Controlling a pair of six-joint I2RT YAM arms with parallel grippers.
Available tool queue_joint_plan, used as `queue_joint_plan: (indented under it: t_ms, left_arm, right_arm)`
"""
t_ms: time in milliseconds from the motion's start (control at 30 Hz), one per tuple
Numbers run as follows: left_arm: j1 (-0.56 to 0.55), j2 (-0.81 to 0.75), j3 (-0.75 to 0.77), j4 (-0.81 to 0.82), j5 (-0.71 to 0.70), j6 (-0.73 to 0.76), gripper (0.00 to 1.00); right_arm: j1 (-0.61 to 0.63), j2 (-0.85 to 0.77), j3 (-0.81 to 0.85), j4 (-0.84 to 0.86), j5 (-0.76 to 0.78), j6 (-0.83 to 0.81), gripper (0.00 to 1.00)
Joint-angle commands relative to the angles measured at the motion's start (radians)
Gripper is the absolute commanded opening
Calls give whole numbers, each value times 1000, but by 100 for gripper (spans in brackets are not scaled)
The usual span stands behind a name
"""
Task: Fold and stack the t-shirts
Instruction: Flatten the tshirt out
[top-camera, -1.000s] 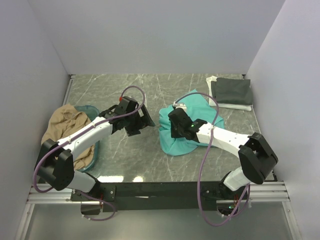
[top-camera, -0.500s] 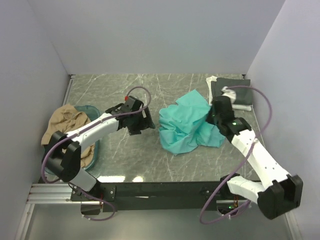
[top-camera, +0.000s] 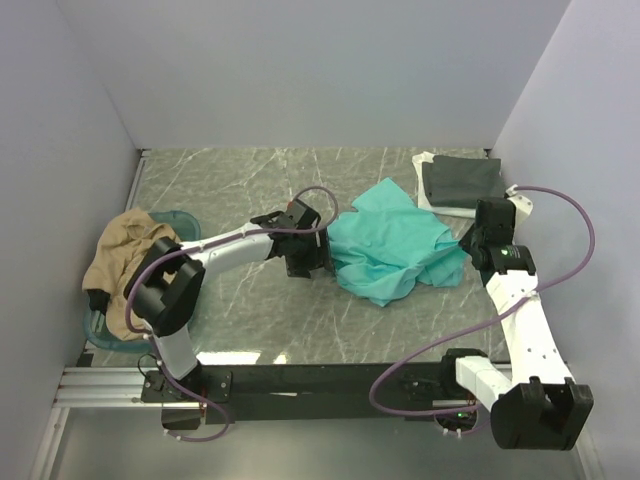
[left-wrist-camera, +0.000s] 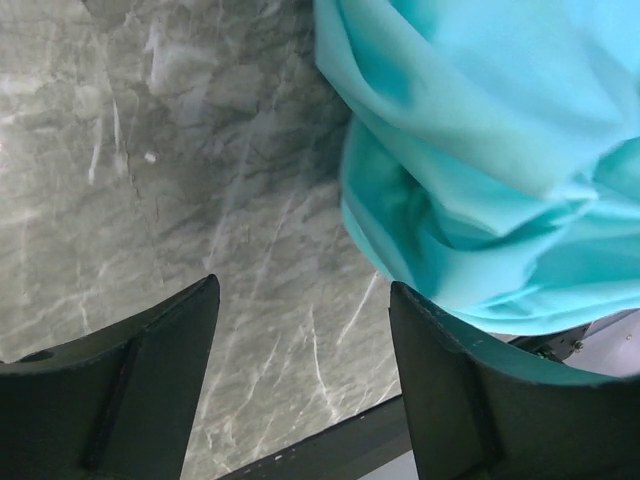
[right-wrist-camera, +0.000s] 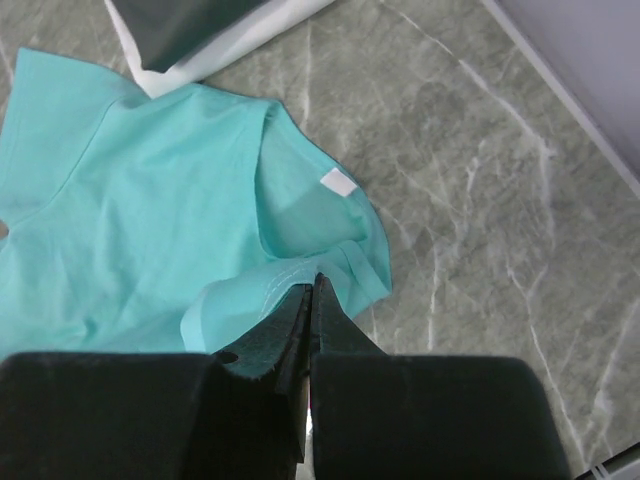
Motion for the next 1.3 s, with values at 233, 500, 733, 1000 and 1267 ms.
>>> queue_joint_plan:
  t_ms: [233,500,733,1000,1267]
  left_arm:
    - [-22,128,114,151,145,3,71]
    - [-30,236,197,226,218,-32,7]
    - [-2,156,286,38,70,41,0]
    - [91,-140,329,-295,-142,141,0]
    - [118,-313,287,-346,-167,135,0]
  right_arm:
    - [-20,-27,-40,38,-65,8,0]
    - [-20,-6,-10,46,-114,9,0]
    - [-20,-19,52,20,-133,3,0]
    - [-20,-23,176,-18,-160,5,0]
    - [-20,-36,175,-12,-169,13,0]
